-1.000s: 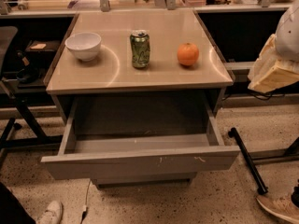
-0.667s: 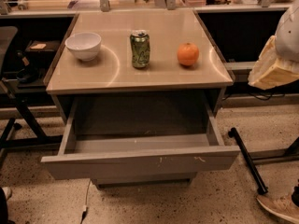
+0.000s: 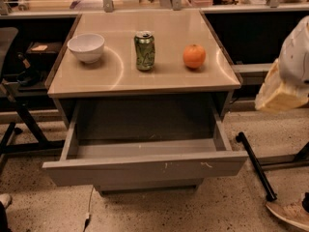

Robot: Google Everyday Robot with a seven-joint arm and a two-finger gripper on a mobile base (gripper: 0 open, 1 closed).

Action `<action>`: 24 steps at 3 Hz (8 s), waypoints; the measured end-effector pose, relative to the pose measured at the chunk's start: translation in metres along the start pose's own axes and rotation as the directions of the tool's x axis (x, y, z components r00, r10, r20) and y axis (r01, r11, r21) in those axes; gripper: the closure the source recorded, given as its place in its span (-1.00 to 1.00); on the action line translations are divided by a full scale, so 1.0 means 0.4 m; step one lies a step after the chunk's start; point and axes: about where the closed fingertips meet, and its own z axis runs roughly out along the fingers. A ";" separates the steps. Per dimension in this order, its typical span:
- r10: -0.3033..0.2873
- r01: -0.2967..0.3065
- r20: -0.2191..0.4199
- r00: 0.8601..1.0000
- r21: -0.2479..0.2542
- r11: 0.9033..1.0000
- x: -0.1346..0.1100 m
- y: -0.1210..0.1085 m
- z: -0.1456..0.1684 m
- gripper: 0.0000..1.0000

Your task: Close top drawer

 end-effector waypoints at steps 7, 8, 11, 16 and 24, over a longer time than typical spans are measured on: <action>-0.041 0.031 -0.024 0.999 -0.333 0.942 -0.029 0.204 0.644 1.00; -0.080 0.071 -0.013 0.997 -0.336 0.939 -0.067 0.190 0.695 1.00; -0.134 0.125 -0.004 0.991 -0.328 0.936 -0.113 0.164 0.736 0.36; -0.134 0.125 -0.004 0.991 -0.328 0.936 -0.112 0.164 0.735 -0.65; -0.091 0.086 -0.005 0.996 -0.255 0.963 -0.141 -0.045 0.858 0.18</action>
Offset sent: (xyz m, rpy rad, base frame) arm -0.0831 0.0230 -0.2031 0.0128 0.3475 0.0018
